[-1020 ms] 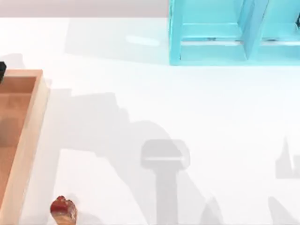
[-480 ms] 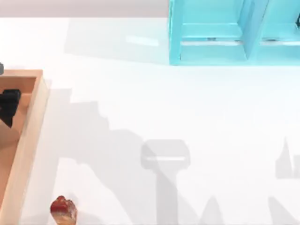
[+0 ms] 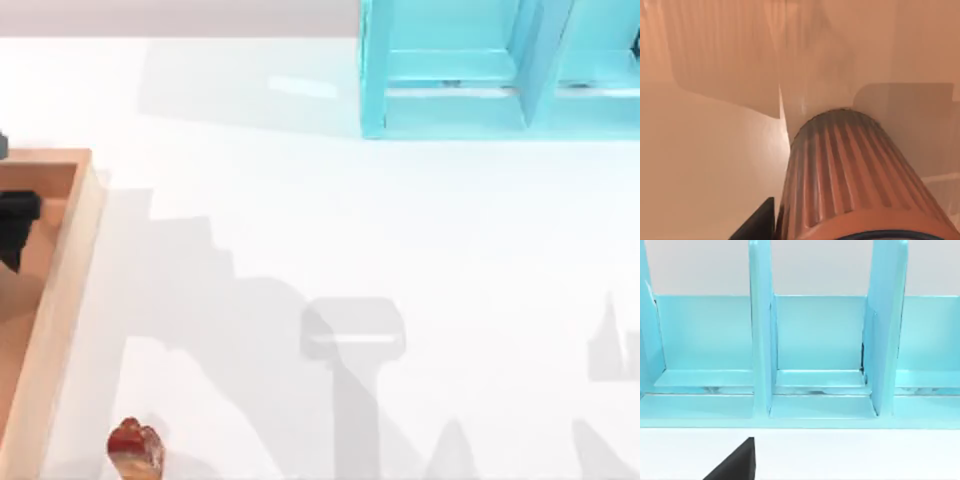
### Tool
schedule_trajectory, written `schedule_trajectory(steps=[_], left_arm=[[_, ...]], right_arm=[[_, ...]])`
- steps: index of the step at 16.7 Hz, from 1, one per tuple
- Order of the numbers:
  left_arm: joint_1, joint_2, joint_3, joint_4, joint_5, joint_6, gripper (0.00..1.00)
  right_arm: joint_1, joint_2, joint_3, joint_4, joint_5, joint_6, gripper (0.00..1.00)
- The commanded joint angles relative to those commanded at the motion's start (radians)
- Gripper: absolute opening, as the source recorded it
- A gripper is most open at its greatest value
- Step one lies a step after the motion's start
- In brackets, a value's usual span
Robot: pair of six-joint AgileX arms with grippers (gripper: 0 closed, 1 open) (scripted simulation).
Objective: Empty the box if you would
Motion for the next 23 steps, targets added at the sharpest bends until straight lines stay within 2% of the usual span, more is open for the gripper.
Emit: schedule_trajectory(steps=[9, 19, 23], left_arm=[[0.000, 0.000, 0.000, 0.000, 0.000, 0.000, 0.02], [0.003, 0.001, 0.002, 0.002, -0.002, 0.001, 0.00], [-0.004, -0.005, 0.114, -0.058, -0.058, -0.017, 0.00]], right_arm=[[0.000, 0.000, 0.000, 0.000, 0.000, 0.000, 1.00], [0.000, 0.000, 0.000, 0.000, 0.000, 0.000, 1.00], [0.000, 0.000, 0.000, 0.000, 0.000, 0.000, 1.00]])
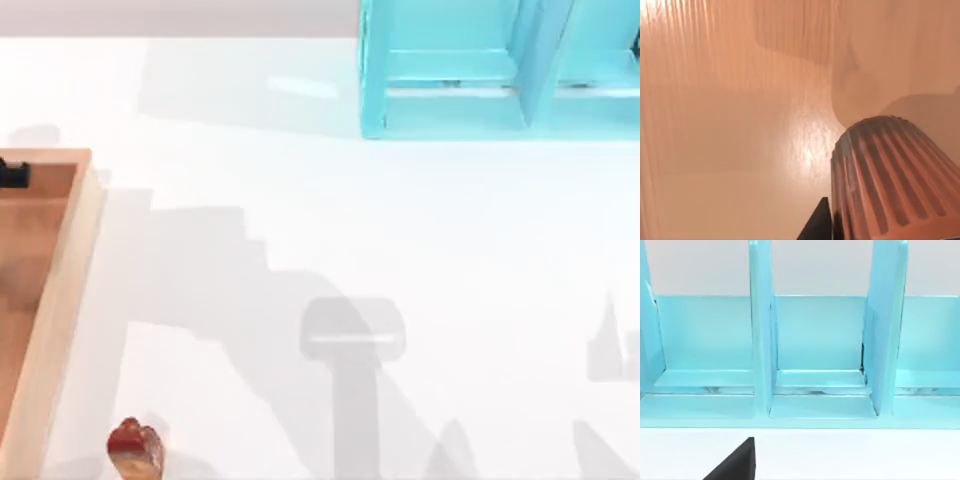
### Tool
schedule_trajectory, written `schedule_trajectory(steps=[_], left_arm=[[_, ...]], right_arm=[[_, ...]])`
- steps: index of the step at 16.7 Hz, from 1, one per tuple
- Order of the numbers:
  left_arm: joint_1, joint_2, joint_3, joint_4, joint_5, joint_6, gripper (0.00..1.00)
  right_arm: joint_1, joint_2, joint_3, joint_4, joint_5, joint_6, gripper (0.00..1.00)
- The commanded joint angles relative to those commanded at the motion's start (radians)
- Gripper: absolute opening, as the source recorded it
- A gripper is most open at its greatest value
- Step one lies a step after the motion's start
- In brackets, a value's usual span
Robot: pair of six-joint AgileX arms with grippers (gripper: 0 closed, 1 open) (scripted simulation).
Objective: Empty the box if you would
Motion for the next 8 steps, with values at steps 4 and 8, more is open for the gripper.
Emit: schedule_trajectory(steps=[4, 8], left_arm=[[0.000, -0.022, 0.208, -0.217, -0.021, -0.001, 0.00], [0.007, -0.037, 0.335, -0.404, 0.032, 0.011, 0.00]], right_arm=[[0.000, 0.000, 0.000, 0.000, 0.000, 0.000, 1.00], [0.000, 0.000, 0.000, 0.000, 0.000, 0.000, 1.00]])
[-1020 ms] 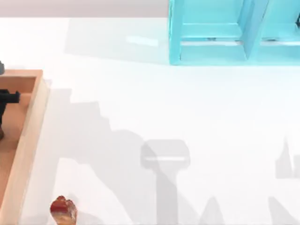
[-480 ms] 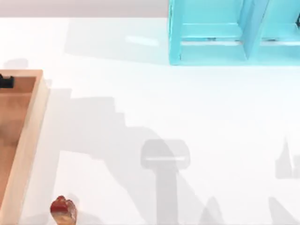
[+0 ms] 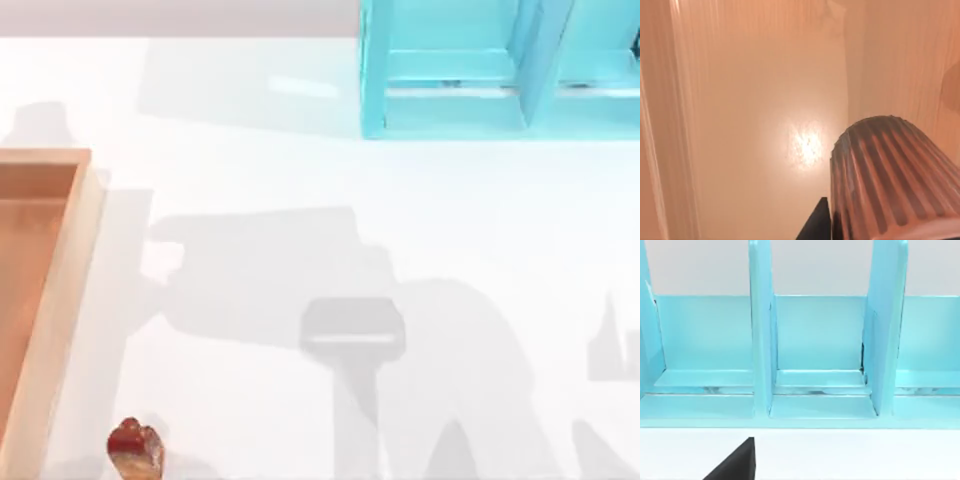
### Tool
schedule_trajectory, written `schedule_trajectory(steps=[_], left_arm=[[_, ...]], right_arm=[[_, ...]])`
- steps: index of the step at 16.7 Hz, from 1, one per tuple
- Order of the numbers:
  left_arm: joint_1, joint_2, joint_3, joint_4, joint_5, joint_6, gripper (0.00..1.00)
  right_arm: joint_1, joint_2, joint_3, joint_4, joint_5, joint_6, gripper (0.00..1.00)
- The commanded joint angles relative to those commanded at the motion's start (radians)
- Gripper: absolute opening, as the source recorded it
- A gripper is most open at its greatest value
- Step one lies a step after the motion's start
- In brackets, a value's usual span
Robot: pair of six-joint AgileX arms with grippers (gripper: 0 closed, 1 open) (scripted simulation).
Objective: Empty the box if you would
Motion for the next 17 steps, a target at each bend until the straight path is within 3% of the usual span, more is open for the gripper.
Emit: schedule_trajectory(steps=[9, 13, 17], left_arm=[[-0.032, -0.006, -0.017, -0.025, 0.024, -0.025, 0.00], [-0.174, -0.038, -0.115, 0.040, 0.025, -0.167, 0.00], [-0.387, -0.091, -0.268, 0.140, 0.027, -0.381, 0.00]], right_arm=[[0.000, 0.000, 0.000, 0.000, 0.000, 0.000, 1.00], [0.000, 0.000, 0.000, 0.000, 0.000, 0.000, 1.00], [0.000, 0.000, 0.000, 0.000, 0.000, 0.000, 1.00]])
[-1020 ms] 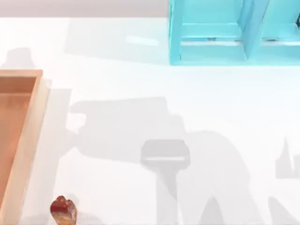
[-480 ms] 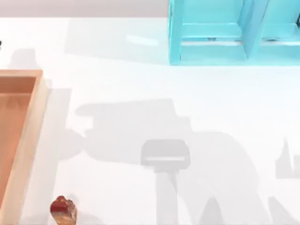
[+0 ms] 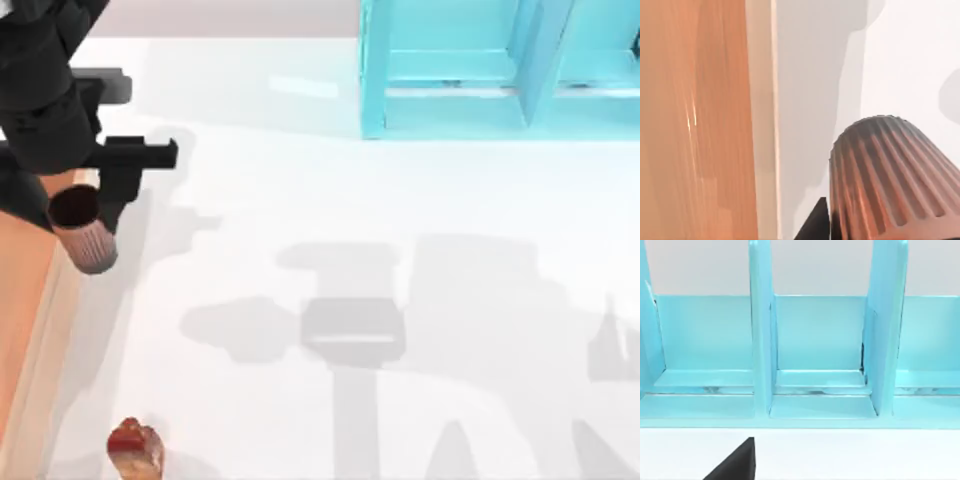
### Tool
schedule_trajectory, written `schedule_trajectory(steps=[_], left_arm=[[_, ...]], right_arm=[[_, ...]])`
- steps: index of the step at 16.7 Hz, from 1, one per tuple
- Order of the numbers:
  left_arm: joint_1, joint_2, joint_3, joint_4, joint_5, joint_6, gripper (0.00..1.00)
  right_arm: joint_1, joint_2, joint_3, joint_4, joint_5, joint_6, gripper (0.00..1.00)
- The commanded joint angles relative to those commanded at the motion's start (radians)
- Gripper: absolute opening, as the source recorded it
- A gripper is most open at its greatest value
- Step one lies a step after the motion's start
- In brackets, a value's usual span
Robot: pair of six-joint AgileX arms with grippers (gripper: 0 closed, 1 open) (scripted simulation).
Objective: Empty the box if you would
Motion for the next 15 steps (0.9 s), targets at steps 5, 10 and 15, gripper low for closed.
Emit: schedule_trajectory(steps=[5, 10, 15], left_arm=[[-0.284, -0.075, -0.208, 0.138, 0.002, -0.285, 0.00], [-0.466, -0.128, -0.345, 0.229, 0.003, -0.468, 0.00], [-0.476, -0.126, -0.354, 0.234, 0.004, -0.480, 0.00]], right_arm=[[0.000, 0.000, 0.000, 0.000, 0.000, 0.000, 1.00], [0.000, 0.000, 0.000, 0.000, 0.000, 0.000, 1.00], [0.000, 0.000, 0.000, 0.000, 0.000, 0.000, 1.00]])
